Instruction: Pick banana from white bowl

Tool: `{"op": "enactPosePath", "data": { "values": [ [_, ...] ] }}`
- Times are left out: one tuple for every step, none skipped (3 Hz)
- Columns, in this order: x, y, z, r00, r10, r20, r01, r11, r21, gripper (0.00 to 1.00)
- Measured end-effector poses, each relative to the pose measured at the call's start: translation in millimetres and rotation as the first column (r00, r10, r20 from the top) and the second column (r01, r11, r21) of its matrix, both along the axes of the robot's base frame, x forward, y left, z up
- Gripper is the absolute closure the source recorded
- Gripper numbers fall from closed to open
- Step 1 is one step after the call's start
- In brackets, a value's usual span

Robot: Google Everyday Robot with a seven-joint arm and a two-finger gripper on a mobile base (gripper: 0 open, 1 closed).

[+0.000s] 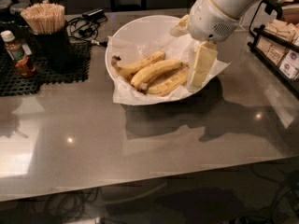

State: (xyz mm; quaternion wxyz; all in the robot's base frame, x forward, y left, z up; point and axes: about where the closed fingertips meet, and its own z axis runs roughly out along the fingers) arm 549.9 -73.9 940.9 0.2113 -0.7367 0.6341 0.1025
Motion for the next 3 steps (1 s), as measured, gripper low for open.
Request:
{"op": "enactPosePath", "data": {
  "values": [
    [25,16,-20,0.9987,0.027,-0.044,-0.026,1.000,0.012,0.00],
    [46,34,-40,0.9947,0.052,-0.089,-0.052,0.999,0.002,0.00],
    [63,52,-65,0.9898,0.070,-0.124,-0.070,0.998,-0.001,0.00]
  ]
}}
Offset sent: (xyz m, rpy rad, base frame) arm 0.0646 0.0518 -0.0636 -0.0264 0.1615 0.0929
